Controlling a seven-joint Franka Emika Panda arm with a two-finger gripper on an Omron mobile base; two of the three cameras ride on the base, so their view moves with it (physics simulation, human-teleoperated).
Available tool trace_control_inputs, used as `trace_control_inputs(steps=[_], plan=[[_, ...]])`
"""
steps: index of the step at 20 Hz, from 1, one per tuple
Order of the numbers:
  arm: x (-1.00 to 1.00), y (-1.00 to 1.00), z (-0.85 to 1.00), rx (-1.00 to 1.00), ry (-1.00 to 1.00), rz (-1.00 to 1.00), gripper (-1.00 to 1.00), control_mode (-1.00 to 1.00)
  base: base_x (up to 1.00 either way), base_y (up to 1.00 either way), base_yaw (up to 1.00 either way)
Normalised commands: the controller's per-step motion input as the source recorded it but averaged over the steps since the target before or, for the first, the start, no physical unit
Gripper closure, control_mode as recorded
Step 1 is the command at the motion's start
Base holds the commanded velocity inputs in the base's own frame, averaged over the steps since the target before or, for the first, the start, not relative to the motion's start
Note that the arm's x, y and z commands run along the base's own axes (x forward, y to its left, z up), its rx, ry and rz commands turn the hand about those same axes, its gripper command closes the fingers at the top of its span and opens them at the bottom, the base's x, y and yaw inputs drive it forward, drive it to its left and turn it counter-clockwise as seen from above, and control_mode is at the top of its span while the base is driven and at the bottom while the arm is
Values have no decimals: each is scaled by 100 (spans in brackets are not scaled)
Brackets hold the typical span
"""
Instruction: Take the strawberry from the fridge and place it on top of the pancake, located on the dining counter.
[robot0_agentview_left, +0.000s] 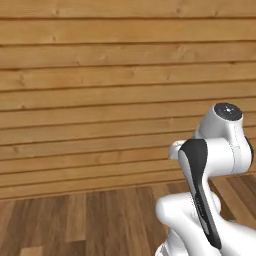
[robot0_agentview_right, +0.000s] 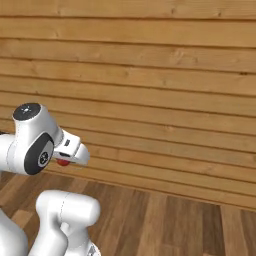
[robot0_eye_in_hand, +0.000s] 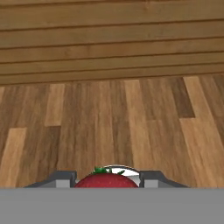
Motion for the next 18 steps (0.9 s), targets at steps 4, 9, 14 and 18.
trace_control_inputs(steps=[4,9,14,18], plan=[[0,0,0,0,0,0,100,100,100,30,6],[0,0,0,0,0,0,100,100,100,30,40],[0,0,0,0,0,0,100,100,100,14,67],[0,0,0,0,0,0,100,100,100,17,72]])
